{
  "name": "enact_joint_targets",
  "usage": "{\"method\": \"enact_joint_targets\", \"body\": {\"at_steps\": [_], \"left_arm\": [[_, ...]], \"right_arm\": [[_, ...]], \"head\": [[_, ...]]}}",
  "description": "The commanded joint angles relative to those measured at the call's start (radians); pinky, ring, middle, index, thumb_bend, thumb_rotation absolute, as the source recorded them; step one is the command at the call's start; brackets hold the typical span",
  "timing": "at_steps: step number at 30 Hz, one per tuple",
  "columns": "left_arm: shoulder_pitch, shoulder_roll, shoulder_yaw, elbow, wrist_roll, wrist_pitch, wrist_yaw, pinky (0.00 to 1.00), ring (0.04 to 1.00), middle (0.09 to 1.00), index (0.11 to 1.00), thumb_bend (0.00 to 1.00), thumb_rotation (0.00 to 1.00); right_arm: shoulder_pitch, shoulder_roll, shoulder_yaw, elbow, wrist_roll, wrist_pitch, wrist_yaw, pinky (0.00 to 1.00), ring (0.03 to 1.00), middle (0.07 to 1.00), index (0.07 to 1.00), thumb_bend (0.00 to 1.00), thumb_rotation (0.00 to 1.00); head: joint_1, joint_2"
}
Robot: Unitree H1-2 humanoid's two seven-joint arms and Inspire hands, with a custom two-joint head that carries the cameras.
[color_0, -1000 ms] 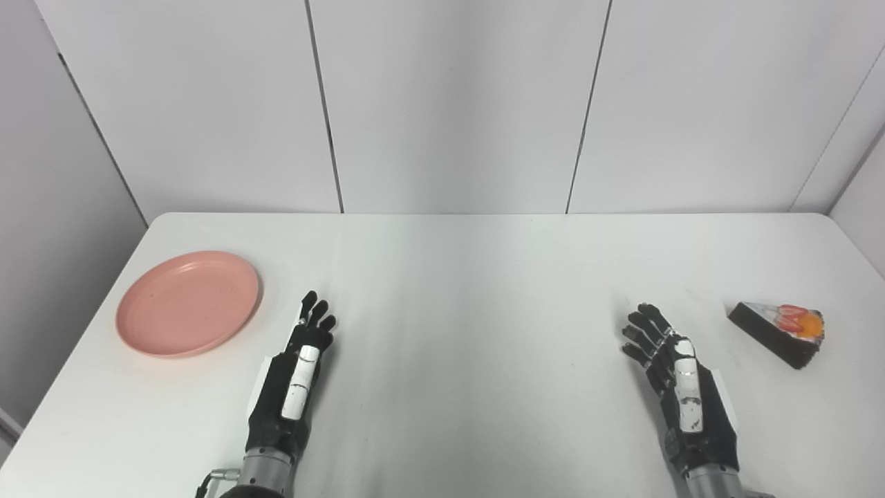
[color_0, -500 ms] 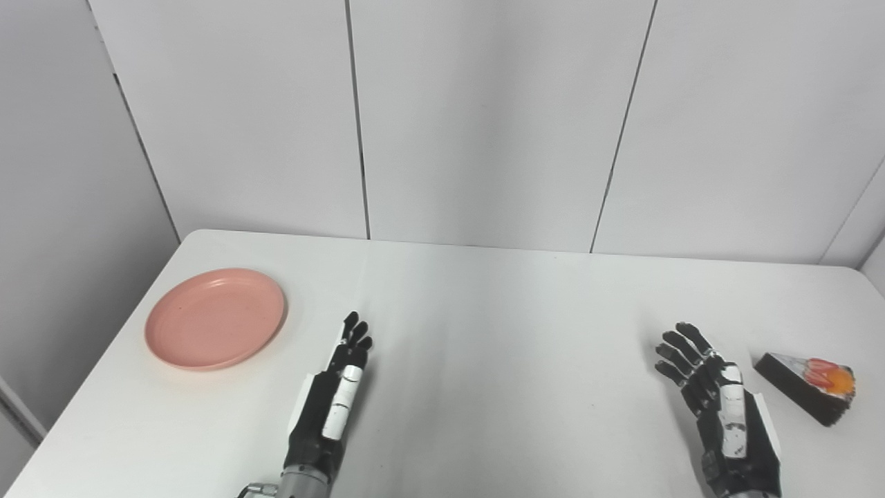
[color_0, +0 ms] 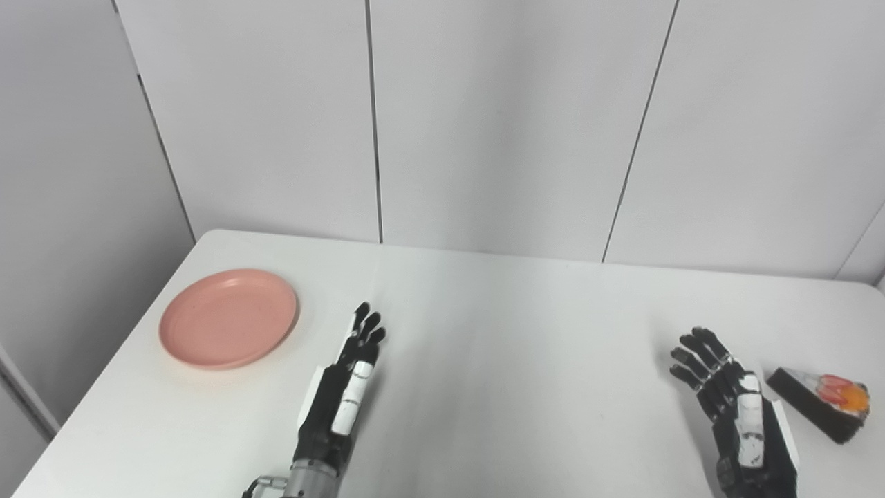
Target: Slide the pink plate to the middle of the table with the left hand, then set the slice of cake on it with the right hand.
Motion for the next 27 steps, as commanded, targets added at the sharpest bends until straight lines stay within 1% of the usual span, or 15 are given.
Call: {"method": "enact_joint_targets", "body": {"at_steps": [1,4,6,7,9,11,13,15,18,21,23,24,27], "left_arm": [[-0.004,-0.007,0.013,-0.054,-0.038,-0.03,0.008,0.96,0.941,0.955,0.994,0.8,0.91],[-0.042,0.01,0.035,-0.103,-0.058,-0.069,0.001,0.94,0.925,0.933,0.958,0.8,0.91],[-0.067,0.026,0.05,-0.112,-0.076,-0.086,-0.006,0.94,0.922,0.914,0.94,0.77,0.92],[-0.097,0.044,0.063,-0.112,-0.073,-0.09,-0.001,0.94,0.92,0.911,0.937,0.77,0.92],[-0.138,0.067,0.08,-0.111,-0.064,-0.086,0.009,0.92,0.902,0.894,0.905,0.79,0.94],[-0.184,0.085,0.103,-0.104,-0.075,-0.079,0.019,0.9,0.888,0.886,0.888,0.82,0.92],[-0.226,0.107,0.125,-0.098,-0.073,-0.067,0.03,0.9,0.886,0.883,0.883,0.83,0.93],[-0.263,0.136,0.144,-0.077,-0.074,-0.08,0.031,0.9,0.884,0.882,0.886,0.82,0.93],[-0.314,0.185,0.174,-0.015,-0.062,-0.13,0.035,0.88,0.861,0.865,0.885,0.82,0.92],[-0.372,0.251,0.206,0.083,-0.052,-0.169,0.046,0.87,0.847,0.852,0.862,0.82,0.91],[-0.407,0.285,0.226,0.15,-0.049,-0.189,0.055,0.9,0.85,0.843,0.851,0.86,0.89],[-0.424,0.306,0.235,0.188,-0.04,-0.198,0.063,0.9,0.85,0.842,0.851,0.86,0.89],[-0.461,0.368,0.242,0.299,0.015,-0.228,0.09,0.91,0.87,0.866,0.884,0.89,0.94]], "right_arm": [[0.088,0.032,-0.001,0.092,0.033,0.017,0.015,0.81,0.812,0.829,0.819,0.87,0.96],[0.09,0.041,-0.006,0.085,0.067,0.045,0.023,0.81,0.812,0.822,0.816,0.85,0.96],[0.089,0.045,-0.008,0.089,0.078,0.044,0.025,0.8,0.805,0.814,0.81,0.84,0.96],[0.088,0.046,-0.009,0.094,0.077,0.035,0.026,0.8,0.803,0.813,0.809,0.84,0.96],[0.085,0.048,-0.009,0.101,0.075,0.024,0.026,0.8,0.803,0.816,0.814,0.84,0.97],[0.083,0.048,-0.007,0.109,0.065,0.013,0.021,0.79,0.799,0.813,0.813,0.85,0.97],[0.081,0.05,-0.007,0.115,0.057,0.004,0.017,0.79,0.794,0.808,0.809,0.85,0.97],[0.077,0.051,-0.007,0.127,0.054,-0.009,0.02,0.78,0.791,0.806,0.807,0.85,0.96],[0.072,0.051,-0.008,0.144,0.048,-0.027,0.027,0.77,0.788,0.805,0.801,0.86,0.94],[0.067,0.051,-0.01,0.16,0.052,-0.037,0.033,0.76,0.782,0.799,0.793,0.87,0.92],[0.067,0.05,-0.009,0.163,0.054,-0.041,0.036,0.77,0.786,0.804,0.793,0.89,0.92],[0.068,0.049,-0.008,0.163,0.055,-0.042,0.039,0.77,0.787,0.804,0.793,0.89,0.92],[0.071,0.047,-0.009,0.161,0.057,-0.039,0.044,0.78,0.791,0.81,0.794,0.89,0.93]], "head": [[0.002,0.0],[0.003,-0.004],[0.006,-0.009],[0.011,-0.012],[0.013,-0.016],[0.012,-0.021],[0.009,-0.024],[0.006,-0.025],[0.002,-0.025],[0.001,-0.023],[0.001,-0.023],[0.016,-0.019],[0.016,-0.019]]}}
